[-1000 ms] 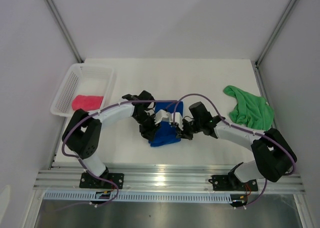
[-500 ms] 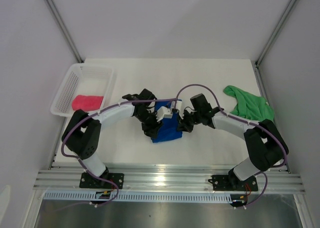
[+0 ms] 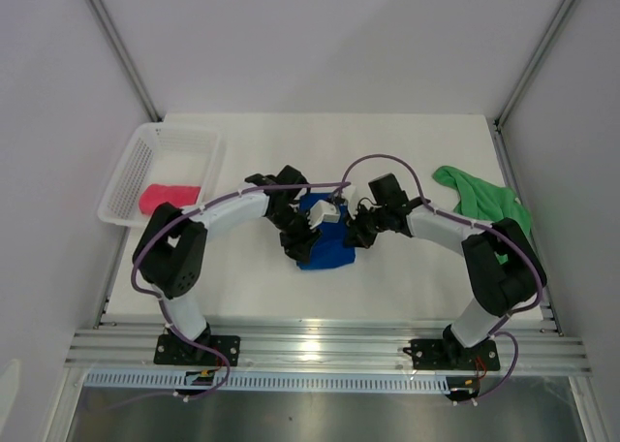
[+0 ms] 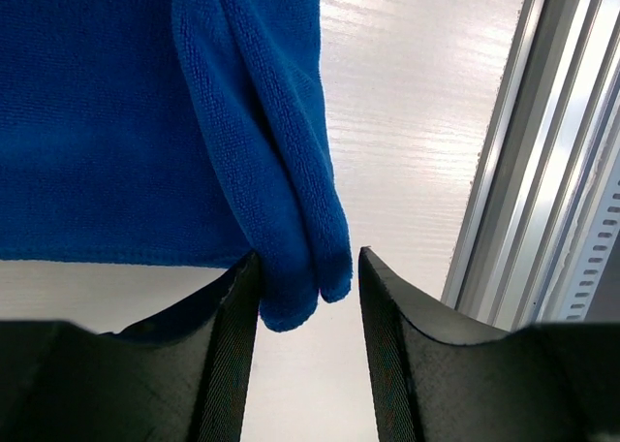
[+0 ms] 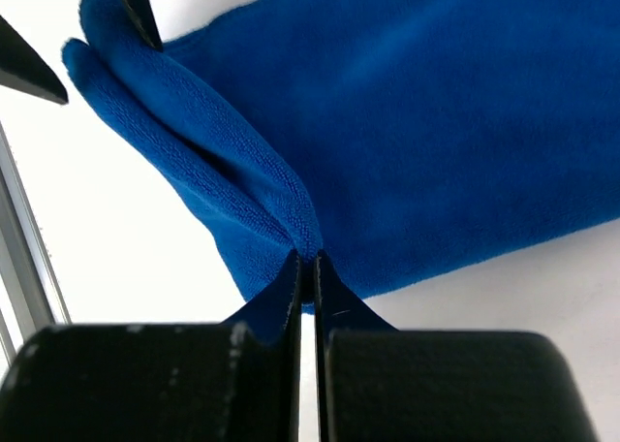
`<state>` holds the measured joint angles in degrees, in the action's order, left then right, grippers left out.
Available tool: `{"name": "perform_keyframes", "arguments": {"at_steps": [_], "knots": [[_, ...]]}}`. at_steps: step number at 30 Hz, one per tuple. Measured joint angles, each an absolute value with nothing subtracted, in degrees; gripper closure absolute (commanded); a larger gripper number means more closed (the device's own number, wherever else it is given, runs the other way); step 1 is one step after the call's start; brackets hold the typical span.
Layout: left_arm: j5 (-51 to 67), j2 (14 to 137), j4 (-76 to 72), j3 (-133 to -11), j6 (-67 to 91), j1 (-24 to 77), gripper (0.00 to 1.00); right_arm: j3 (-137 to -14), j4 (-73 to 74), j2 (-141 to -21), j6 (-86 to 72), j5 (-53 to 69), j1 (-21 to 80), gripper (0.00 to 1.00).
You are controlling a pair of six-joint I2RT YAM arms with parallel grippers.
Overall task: Roll the towels
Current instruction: Roll the towel
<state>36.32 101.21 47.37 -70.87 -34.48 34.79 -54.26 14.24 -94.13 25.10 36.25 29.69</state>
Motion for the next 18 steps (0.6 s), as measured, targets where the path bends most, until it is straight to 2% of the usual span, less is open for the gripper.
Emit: {"name": "perform_keyframes", "arguments": {"at_steps": [7, 9, 10, 12, 13, 18], "knots": [[36.2, 102.8, 47.4, -71.1, -34.5, 34.9, 0.53, -54.8, 15.6, -95.7, 22.4, 35.4, 29.1, 1.00], [36.2, 103.2, 47.5, -71.1, -34.5, 35.0, 0.66, -55.0, 15.7, -95.9, 21.4, 35.4, 28.9, 1.00], [36.2, 103.2, 47.5, -71.0, -34.5, 35.0, 0.80, -55.0, 15.7, -96.0, 21.0, 35.4, 28.7, 1.00], [36.2, 103.3, 47.5, -71.0, -34.3, 35.1, 0.95, -55.1, 16.0, -96.1, 20.4, 35.4, 28.6, 1.00], [36.3, 103.3, 47.5, -71.0, -34.4, 35.1, 0.99, -55.2, 16.1, -96.1, 20.1, 35.4, 28.5, 1.00], [35.9, 103.5, 47.5, -71.3, -34.3, 35.1, 0.99, -55.4, 16.5, -96.1, 19.4, 35.4, 28.3, 1.00]]}}
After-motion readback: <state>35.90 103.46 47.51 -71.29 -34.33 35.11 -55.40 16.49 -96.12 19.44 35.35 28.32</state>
